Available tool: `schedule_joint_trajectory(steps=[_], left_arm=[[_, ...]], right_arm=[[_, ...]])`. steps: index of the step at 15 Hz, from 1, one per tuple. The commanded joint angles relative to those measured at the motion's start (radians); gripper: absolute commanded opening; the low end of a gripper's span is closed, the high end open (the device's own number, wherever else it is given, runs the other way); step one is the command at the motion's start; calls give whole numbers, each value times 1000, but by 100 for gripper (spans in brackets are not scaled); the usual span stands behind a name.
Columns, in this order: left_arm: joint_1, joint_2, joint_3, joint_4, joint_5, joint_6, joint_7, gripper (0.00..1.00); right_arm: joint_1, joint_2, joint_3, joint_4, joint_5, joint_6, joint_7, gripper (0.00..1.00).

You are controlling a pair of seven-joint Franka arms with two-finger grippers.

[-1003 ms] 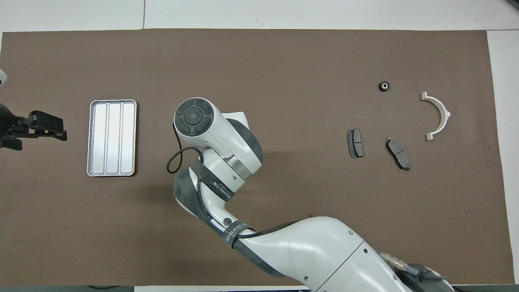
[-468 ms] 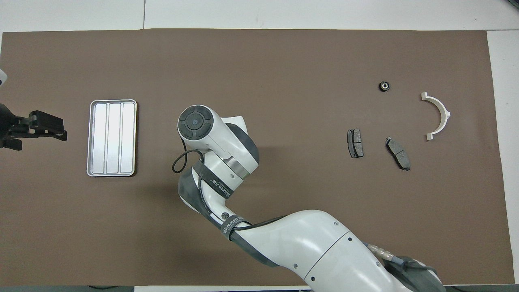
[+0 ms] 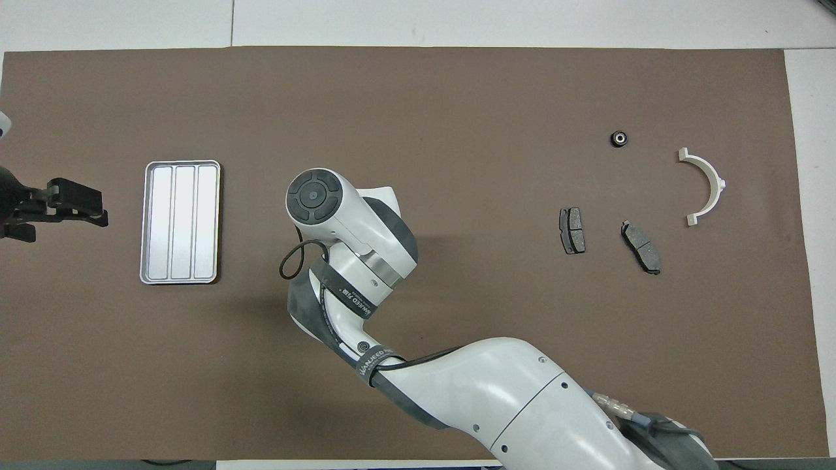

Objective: Pick bearing gear from pile to tray

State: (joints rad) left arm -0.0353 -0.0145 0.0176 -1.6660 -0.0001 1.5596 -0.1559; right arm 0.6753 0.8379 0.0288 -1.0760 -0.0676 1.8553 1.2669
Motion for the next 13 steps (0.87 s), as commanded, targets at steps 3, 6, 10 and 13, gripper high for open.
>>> schedule_joint_trajectory(steps=[3, 6, 10, 13], left_arm=[[-9, -4, 5, 2, 11, -13, 3, 100], [-9, -4, 5, 2, 9, -13, 3, 100], [-9, -4, 5, 2, 11, -13, 3, 100], [-9, -4, 5, 2, 11, -15, 3, 100]], right_arm=[[-181, -173, 19, 10, 11, -123, -400, 100], [-334, -226, 19, 7, 17, -200, -770, 100], [-483, -237, 20, -5, 17, -200, -1054, 100], [-569, -244, 19, -53, 17, -151, -1208, 100]])
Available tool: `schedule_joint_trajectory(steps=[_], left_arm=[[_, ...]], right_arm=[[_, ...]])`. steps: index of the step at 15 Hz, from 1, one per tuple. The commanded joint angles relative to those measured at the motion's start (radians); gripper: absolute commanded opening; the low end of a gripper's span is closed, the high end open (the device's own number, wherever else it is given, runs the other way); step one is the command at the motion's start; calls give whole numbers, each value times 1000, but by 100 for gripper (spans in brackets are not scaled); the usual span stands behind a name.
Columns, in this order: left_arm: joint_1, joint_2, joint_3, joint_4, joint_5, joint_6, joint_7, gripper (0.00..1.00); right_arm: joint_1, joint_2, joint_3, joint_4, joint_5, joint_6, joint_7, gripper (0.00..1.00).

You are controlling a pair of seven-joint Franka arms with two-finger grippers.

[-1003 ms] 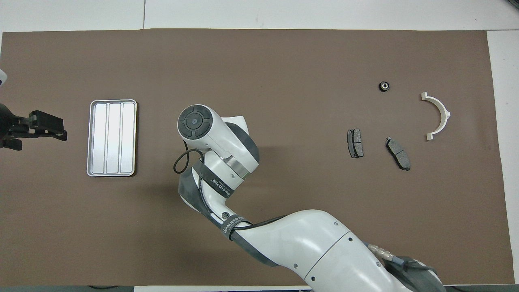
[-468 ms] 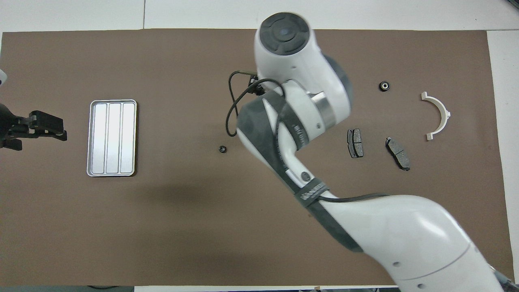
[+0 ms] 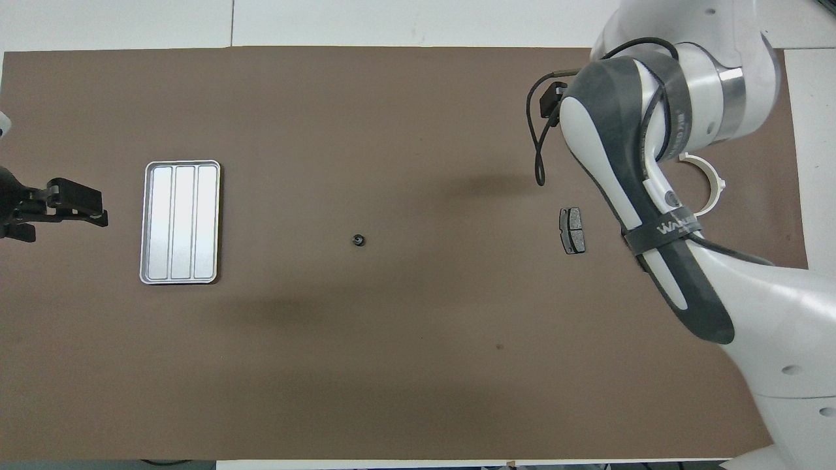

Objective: Pick bearing gear from pile to tray

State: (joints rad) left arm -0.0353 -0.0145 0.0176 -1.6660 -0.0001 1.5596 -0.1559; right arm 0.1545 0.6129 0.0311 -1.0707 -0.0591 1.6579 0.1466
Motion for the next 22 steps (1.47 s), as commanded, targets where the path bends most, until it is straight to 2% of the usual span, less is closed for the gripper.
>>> schedule_joint_trajectory(steps=[1, 4, 6, 13, 16, 17, 19, 22], left_arm=[[-9, -4, 5, 2, 11, -13, 3, 100], [-9, -4, 5, 2, 11, -13, 3, 100], [-9, -4, 5, 2, 11, -13, 3, 100], [-37, -4, 2, 0, 8, 0, -19, 100], [-83, -22, 1, -79, -35, 101, -221, 100], [-112, -22, 1, -109, -37, 131, -258, 100], [-185, 25, 2, -113, -37, 172, -383, 100], [-285, 131, 2, -113, -69, 304, -561, 100]], right_arm=[[-67, -28, 16, -87, 9, 71, -116, 100], [-119, -51, 16, -219, 7, 204, -145, 100], [-133, -35, 15, -267, 5, 279, -142, 100], [-188, 63, 15, -278, 7, 413, -142, 100], [-201, 91, 16, -278, 12, 444, -136, 100], [-198, 97, 15, -278, 48, 442, -131, 100], [-197, 108, 15, -278, 78, 445, -130, 100], [-194, 110, 13, -281, 76, 448, -121, 100]])
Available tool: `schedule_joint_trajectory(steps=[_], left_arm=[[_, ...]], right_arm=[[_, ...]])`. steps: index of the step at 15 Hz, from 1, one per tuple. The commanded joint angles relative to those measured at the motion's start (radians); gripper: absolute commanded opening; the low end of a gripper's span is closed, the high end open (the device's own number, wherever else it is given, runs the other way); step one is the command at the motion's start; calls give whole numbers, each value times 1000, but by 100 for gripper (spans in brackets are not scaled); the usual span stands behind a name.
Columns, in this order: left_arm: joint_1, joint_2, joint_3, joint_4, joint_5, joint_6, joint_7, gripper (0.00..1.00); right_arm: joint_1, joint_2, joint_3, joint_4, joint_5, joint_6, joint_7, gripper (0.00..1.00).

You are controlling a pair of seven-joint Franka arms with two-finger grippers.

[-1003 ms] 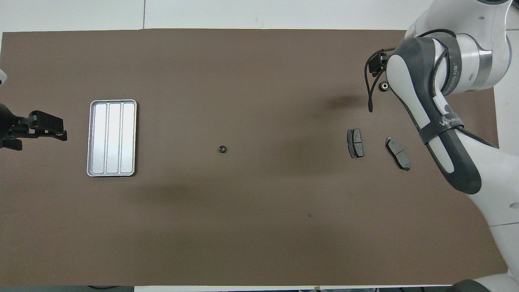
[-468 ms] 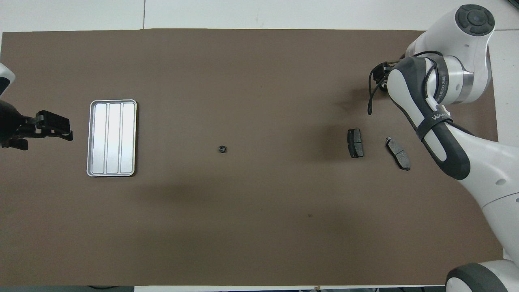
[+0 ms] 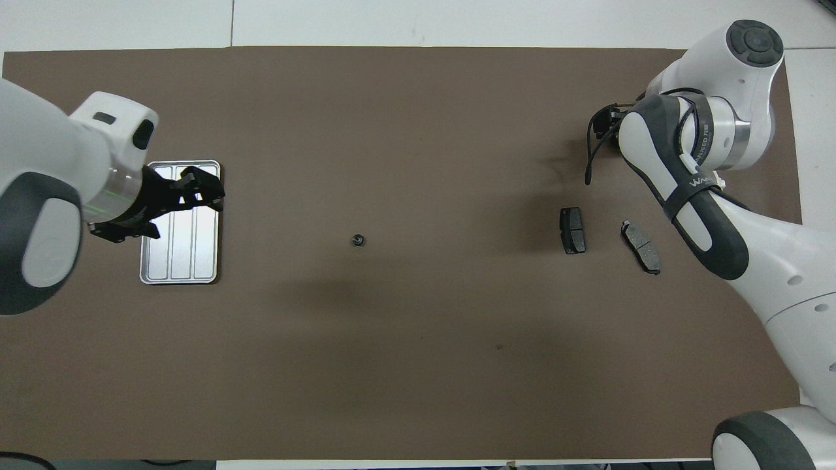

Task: Pick bearing gear from pile to tray
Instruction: 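Reach the left gripper to the center bearing and grasp it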

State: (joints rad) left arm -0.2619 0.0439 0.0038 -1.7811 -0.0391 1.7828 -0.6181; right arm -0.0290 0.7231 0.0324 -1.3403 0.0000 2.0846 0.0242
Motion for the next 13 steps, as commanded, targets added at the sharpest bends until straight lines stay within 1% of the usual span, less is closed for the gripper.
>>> schedule_joint_trajectory(steps=[1, 2, 4, 5, 6, 7, 8, 9, 10, 13], left_arm=[[-91, 94, 16, -4, -39, 142, -148, 100], [-109, 117, 16, -11, -39, 177, -184, 100], [-199, 229, 21, 12, -38, 236, -291, 100], [-213, 267, 19, 20, -36, 281, -320, 100], [-229, 322, 21, 28, -38, 312, -328, 100], [-246, 362, 21, 52, -38, 335, -342, 100], [-247, 382, 19, 69, -38, 340, -356, 100], [-247, 386, 18, 68, -36, 368, -359, 100], [-250, 386, 18, 51, -33, 388, -359, 100], [-261, 379, 16, 2, -33, 392, -359, 100]], right_arm=[[-11, 2, 12, -11, 15, 26, 2, 100], [-15, 10, 12, -11, 14, 34, 2, 100], [-14, 12, 12, -20, 11, 46, 2, 100], [-11, 12, 12, -20, 9, 48, 3, 100], [-9, 12, 12, -20, 9, 48, 5, 100], [-9, 12, 12, -22, 9, 51, 6, 100], [-9, 12, 12, -25, 9, 57, 6, 100], [-9, 12, 12, -29, 9, 61, 6, 100], [-9, 10, 12, -33, 8, 71, 6, 100], [-11, 10, 12, -62, 8, 110, 6, 100]])
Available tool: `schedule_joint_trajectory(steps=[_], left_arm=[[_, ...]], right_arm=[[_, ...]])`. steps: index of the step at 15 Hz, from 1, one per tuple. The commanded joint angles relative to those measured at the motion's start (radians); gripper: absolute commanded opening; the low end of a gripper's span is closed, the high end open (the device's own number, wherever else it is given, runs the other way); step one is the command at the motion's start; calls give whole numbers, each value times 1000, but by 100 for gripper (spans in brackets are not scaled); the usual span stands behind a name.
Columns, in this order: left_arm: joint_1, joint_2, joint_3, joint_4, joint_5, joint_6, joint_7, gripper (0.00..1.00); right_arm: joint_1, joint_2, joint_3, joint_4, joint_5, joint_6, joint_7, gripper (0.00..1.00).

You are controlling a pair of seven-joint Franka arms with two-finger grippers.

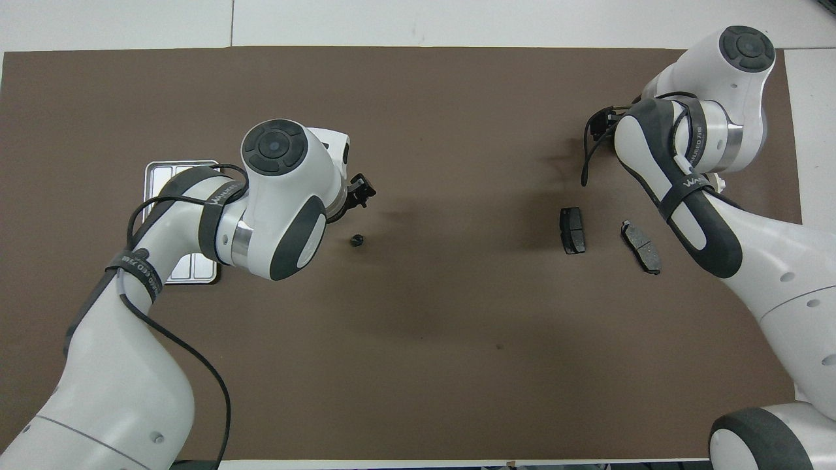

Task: Pick bearing gear from pile to tray
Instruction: 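Reach the left gripper to the center bearing and grasp it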

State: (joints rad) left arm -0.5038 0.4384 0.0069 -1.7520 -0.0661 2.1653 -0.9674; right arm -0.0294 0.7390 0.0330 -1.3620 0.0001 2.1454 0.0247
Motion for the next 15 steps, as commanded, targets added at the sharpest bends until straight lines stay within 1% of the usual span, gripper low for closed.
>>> schedule_joint_trajectory(steps=[1, 3, 4, 6, 8, 10, 11, 13, 15], left_arm=[[-22, -18, 13, -41, -7, 17, -10, 100], [-36, -30, 11, -95, -14, 45, -11, 97], [-38, -39, 11, -109, -14, 51, -13, 95], [-51, -43, 11, -121, -20, 64, -25, 93], [-55, -43, 10, -121, -23, 64, -43, 88], [-56, -44, 10, -129, -23, 65, -50, 88], [-65, -47, 11, -136, -23, 74, -51, 88], [-67, -50, 11, -150, -23, 82, -51, 88], [-67, -50, 10, -152, -23, 82, -51, 81]], right_arm=[[-9, -6, 11, -54, 8, 62, 6, 100], [-12, -9, 11, -55, 6, 64, 4, 98], [-12, -9, 11, -54, 5, 62, 4, 94], [-15, -9, 11, -54, 5, 56, 3, 78], [-15, -13, 11, -49, 5, 48, 3, 66], [-17, -13, 11, -49, 5, 44, 3, 56], [-17, -13, 11, -49, 5, 42, 3, 50], [-18, -13, 11, -49, 8, 42, 3, 30], [-18, -13, 11, -49, 8, 42, 3, 0]])
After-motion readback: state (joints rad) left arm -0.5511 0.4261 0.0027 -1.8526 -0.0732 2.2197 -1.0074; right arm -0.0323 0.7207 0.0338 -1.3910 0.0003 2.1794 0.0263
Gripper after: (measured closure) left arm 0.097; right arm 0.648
